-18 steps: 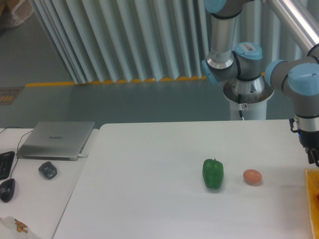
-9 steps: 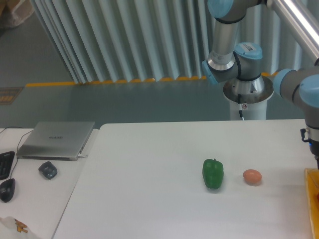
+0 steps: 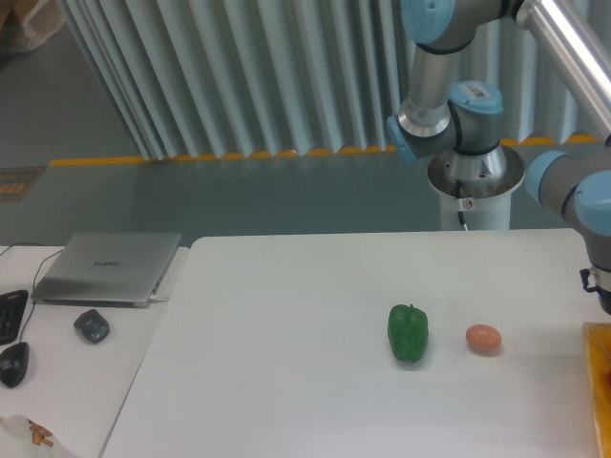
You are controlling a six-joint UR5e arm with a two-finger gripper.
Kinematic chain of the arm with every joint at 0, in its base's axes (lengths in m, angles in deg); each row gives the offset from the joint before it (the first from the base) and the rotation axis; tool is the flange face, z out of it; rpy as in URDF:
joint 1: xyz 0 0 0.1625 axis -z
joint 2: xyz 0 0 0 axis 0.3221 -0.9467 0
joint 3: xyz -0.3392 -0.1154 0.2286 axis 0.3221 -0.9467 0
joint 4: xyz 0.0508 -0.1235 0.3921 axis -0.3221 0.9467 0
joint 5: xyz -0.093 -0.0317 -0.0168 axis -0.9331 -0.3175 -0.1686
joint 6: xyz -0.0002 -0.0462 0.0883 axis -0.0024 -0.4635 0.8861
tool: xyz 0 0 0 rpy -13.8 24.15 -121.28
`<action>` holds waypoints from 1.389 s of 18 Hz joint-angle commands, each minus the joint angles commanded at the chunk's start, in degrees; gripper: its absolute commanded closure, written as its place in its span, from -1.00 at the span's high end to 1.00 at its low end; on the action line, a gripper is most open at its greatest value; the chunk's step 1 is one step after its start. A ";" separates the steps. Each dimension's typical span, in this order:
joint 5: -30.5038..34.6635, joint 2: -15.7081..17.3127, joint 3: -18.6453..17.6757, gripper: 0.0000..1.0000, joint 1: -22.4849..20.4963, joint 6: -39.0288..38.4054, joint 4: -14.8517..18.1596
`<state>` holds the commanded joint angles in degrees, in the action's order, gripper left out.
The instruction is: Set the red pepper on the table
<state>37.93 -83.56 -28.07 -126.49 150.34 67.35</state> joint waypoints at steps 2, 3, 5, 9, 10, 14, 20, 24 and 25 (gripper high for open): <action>-0.09 -1.05 0.44 1.00 0.00 -0.26 -0.18; 0.00 -1.40 0.53 1.00 0.00 -0.27 -0.26; -0.09 -1.50 0.53 1.00 0.00 -0.09 -0.35; 0.00 -1.85 0.44 1.00 0.00 0.00 -0.62; 0.00 -1.93 0.44 1.00 0.00 0.17 -0.62; 0.00 -2.46 0.44 1.00 0.00 0.35 -0.88; 0.09 -2.64 0.61 1.00 0.00 0.35 -1.23; 0.09 -2.64 0.62 1.00 0.00 0.35 -1.32; 0.09 -2.73 0.62 1.00 0.00 0.35 -1.32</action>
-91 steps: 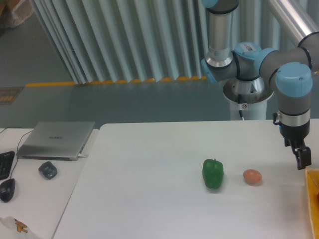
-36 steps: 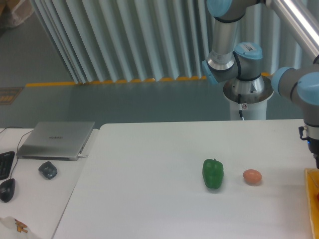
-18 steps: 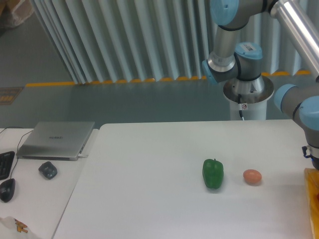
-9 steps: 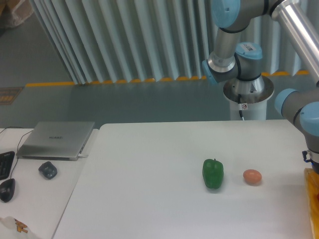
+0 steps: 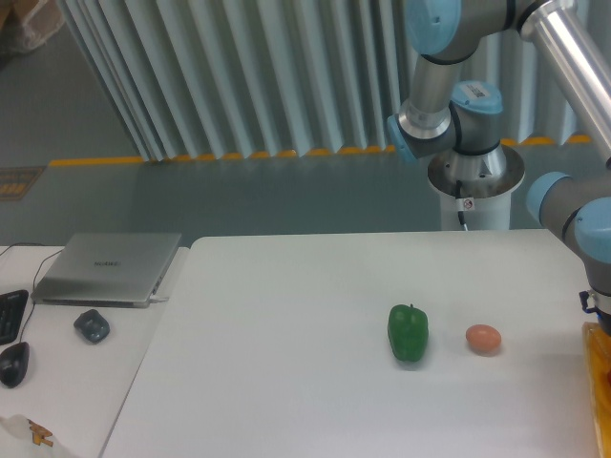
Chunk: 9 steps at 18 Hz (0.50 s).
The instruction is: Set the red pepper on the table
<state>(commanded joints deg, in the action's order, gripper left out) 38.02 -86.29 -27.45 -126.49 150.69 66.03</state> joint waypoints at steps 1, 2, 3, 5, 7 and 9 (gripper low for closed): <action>0.00 0.00 0.00 1.00 0.00 0.00 -0.44; 0.09 0.00 0.00 1.00 0.00 0.00 -1.05; 0.09 0.00 -0.09 1.00 0.00 0.00 -1.14; 0.09 -0.09 -0.09 1.00 0.00 0.00 -1.23; 0.09 -0.09 -0.09 1.00 0.00 0.00 -1.32; 0.17 -0.09 -0.18 1.00 0.00 0.00 -1.67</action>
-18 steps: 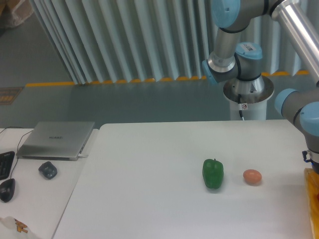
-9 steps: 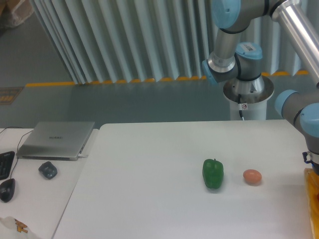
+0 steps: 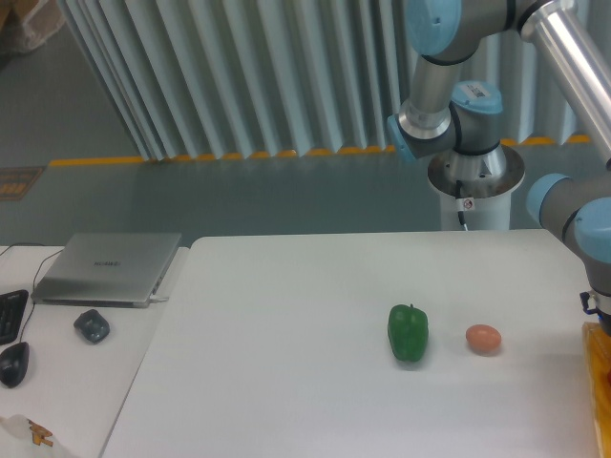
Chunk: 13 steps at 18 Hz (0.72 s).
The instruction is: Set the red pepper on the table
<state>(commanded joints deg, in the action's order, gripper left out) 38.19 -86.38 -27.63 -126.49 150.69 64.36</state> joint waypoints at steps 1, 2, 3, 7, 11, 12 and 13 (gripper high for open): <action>0.17 0.00 0.00 1.00 0.00 0.00 0.00; 0.79 -0.09 -0.17 1.00 0.09 0.00 0.00; 1.31 -0.17 -0.35 1.00 0.09 0.00 0.00; 1.58 -0.53 -0.44 1.00 0.35 -0.09 0.00; 1.58 -0.79 -0.53 1.00 0.53 -0.44 0.00; 1.58 -0.88 -0.53 1.00 0.79 -0.44 0.09; 1.58 -0.88 -0.53 0.98 0.79 -0.44 0.09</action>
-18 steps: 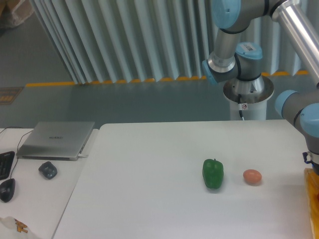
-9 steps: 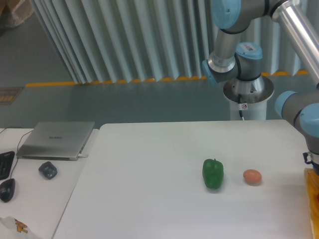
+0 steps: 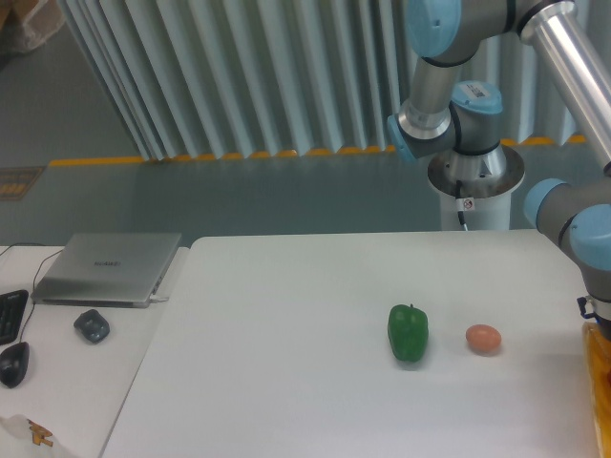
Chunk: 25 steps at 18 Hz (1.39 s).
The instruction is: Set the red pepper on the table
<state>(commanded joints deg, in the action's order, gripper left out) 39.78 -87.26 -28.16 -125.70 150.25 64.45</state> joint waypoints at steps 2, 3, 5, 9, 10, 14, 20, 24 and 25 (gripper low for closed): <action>0.00 0.09 0.09 0.60 0.00 -0.17 0.09; 0.00 0.09 0.09 0.47 0.00 -0.09 0.17; -0.09 0.44 0.44 0.28 0.00 0.35 0.35; -0.52 0.97 0.62 0.11 -0.09 0.26 0.62; -0.61 1.23 0.62 0.11 -0.09 0.26 0.62; -0.53 1.58 0.62 -0.08 -0.09 0.53 0.88; -11.76 4.21 0.53 -0.11 -3.07 0.62 3.68; -16.86 6.15 0.62 -0.11 -4.13 0.62 7.29; -18.53 6.67 0.62 -0.11 -4.48 0.62 8.08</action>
<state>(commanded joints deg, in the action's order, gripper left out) 21.25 -80.58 -27.54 -130.18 150.86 72.53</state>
